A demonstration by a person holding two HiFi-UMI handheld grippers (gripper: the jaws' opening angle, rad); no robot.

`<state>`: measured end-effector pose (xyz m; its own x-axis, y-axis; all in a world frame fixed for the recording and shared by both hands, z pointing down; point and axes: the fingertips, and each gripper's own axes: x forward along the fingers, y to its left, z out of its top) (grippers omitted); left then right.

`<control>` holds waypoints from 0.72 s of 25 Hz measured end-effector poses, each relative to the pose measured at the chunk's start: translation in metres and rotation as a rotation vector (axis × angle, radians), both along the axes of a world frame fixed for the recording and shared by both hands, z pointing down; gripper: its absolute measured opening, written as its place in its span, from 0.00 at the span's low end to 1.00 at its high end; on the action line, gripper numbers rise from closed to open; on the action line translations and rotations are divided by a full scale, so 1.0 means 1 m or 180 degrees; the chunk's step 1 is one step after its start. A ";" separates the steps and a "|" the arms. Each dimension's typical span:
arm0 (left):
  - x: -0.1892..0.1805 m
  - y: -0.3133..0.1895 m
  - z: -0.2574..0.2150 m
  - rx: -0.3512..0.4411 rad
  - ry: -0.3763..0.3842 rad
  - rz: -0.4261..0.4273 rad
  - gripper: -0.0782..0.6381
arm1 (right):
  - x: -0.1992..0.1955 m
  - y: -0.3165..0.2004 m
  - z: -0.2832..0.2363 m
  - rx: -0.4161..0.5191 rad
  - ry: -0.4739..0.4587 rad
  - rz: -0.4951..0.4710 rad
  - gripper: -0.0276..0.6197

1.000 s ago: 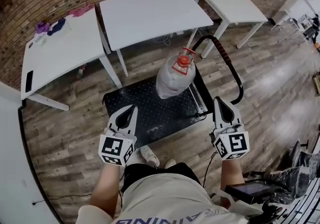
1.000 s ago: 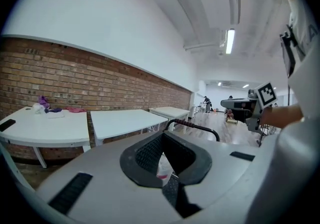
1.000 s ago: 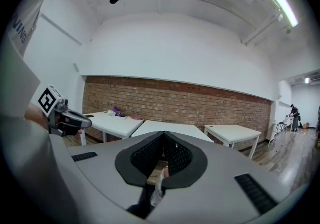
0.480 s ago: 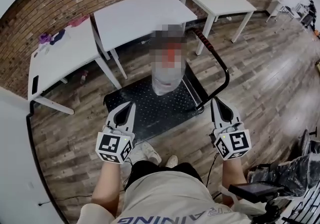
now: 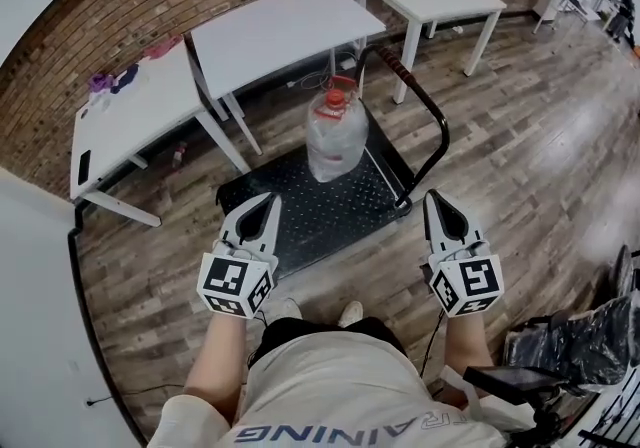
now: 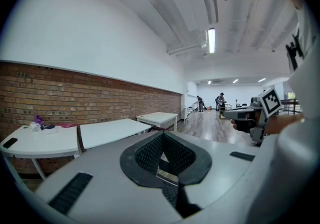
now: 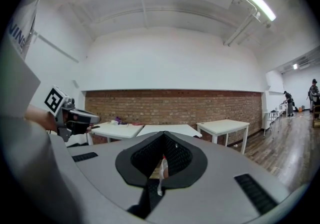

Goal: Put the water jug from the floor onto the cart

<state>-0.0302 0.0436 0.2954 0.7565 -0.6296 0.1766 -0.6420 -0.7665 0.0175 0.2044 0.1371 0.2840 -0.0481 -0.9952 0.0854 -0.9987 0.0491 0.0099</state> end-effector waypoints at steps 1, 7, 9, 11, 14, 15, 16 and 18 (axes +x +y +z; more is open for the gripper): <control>0.001 0.001 -0.002 0.0009 0.0013 0.0006 0.11 | 0.001 0.002 0.001 -0.0012 -0.0003 0.0023 0.05; -0.017 0.005 -0.008 0.0050 0.0117 -0.0019 0.11 | -0.016 -0.005 0.001 -0.0092 0.0101 0.0026 0.05; -0.034 0.005 -0.004 0.0013 0.0207 -0.0027 0.11 | -0.029 -0.008 0.002 -0.0134 0.0140 0.0068 0.05; -0.049 0.004 -0.002 -0.0003 0.0275 -0.0039 0.11 | -0.040 -0.011 0.001 -0.0155 0.0145 0.0103 0.05; -0.059 -0.002 -0.007 0.0008 0.0290 -0.0070 0.11 | -0.044 -0.017 -0.006 -0.0172 0.0183 0.0117 0.05; -0.062 -0.003 -0.009 0.0008 0.0290 -0.0080 0.11 | -0.046 -0.018 -0.008 -0.0177 0.0195 0.0119 0.05; -0.066 -0.005 -0.009 0.0006 0.0294 -0.0087 0.11 | -0.048 -0.020 -0.009 -0.0181 0.0204 0.0122 0.05; -0.075 -0.007 -0.009 0.0003 0.0300 -0.0095 0.11 | -0.056 -0.022 -0.011 -0.0182 0.0208 0.0122 0.05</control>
<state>-0.1057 0.0364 0.2859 0.7507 -0.6522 0.1050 -0.6601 -0.7471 0.0783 0.1481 0.1156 0.2735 -0.0024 -0.9896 0.1437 -0.9972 0.0131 0.0735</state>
